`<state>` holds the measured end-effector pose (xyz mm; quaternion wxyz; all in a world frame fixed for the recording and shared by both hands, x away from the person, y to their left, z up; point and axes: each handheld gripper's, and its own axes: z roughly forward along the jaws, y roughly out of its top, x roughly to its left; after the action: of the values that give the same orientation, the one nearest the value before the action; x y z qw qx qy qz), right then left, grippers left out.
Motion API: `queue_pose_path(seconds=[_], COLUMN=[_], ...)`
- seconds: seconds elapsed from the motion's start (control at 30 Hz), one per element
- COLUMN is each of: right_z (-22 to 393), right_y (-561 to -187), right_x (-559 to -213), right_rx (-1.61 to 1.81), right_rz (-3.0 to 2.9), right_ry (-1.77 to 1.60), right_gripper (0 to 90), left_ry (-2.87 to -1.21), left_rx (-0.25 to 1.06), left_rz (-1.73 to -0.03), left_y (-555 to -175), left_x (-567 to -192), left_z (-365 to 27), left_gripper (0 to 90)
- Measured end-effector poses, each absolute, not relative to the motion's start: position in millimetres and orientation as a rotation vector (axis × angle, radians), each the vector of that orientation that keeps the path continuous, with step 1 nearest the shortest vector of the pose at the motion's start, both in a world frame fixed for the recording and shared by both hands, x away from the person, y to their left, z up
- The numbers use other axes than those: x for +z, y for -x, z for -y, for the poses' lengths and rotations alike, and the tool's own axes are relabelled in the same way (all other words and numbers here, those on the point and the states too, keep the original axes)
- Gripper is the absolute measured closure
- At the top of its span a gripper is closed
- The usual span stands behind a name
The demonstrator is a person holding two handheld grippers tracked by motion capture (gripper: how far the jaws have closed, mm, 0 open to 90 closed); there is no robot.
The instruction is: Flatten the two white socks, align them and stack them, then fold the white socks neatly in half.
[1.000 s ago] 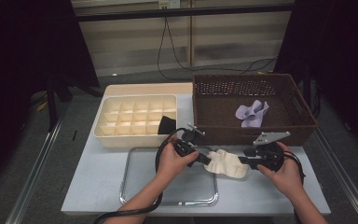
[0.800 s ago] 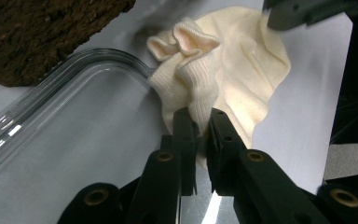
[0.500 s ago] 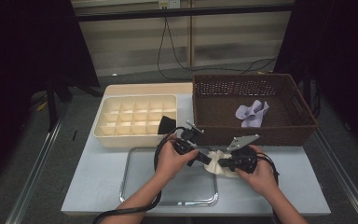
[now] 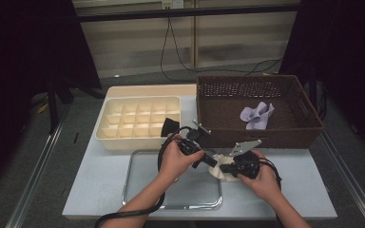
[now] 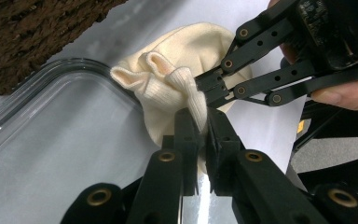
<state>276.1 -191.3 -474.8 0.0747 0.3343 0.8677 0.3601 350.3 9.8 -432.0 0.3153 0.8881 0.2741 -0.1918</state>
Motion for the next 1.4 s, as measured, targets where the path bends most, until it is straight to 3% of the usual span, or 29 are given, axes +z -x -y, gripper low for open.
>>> queue_pose_path(seconds=[1.4], right_z=[207], right_y=[-274], right_x=[-473], right_rx=[1.126], right_rz=[-2.583], right_ry=[-1.034], right_gripper=[90.0], left_ry=[-2.322], left_rx=[-0.542], left_rz=[-0.712], left_y=[-352], left_x=[-428], left_z=[8], left_gripper=[82.4])
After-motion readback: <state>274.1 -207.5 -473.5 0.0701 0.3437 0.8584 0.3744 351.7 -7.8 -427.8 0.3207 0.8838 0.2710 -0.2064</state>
